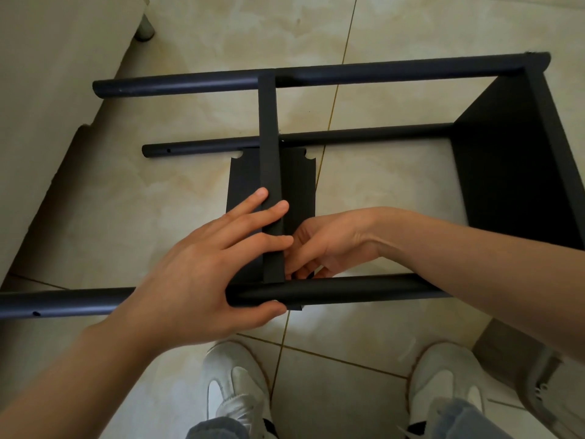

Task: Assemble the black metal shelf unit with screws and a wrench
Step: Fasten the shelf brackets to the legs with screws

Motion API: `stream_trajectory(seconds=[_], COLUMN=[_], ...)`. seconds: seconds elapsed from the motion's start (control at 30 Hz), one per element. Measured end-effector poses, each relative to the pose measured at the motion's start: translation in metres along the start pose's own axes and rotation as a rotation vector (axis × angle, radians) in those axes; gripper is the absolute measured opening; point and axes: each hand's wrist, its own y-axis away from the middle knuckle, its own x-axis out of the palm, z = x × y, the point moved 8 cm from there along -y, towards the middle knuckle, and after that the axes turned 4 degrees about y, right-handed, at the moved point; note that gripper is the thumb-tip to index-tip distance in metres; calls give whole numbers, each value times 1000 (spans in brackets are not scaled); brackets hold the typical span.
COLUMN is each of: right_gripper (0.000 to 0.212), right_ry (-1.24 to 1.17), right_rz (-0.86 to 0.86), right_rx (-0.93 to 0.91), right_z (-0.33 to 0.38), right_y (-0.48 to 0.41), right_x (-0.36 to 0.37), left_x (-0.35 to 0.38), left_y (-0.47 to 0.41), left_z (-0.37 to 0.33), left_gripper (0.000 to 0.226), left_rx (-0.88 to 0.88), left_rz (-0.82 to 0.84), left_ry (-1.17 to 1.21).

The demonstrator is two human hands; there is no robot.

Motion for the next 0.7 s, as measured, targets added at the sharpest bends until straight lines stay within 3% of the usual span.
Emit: stream_trajectory(seconds=[0.7], right_gripper=[13], right_ry=[13], right_rz=[-15], right_rx=[4], right_z=[-5], right_y=[-7], right_x=[0], left_x=[-2], left_y=[1], left_z=[0], left_gripper=[64], left_rx=[-5], left_rz=[-8], left_ry=[36])
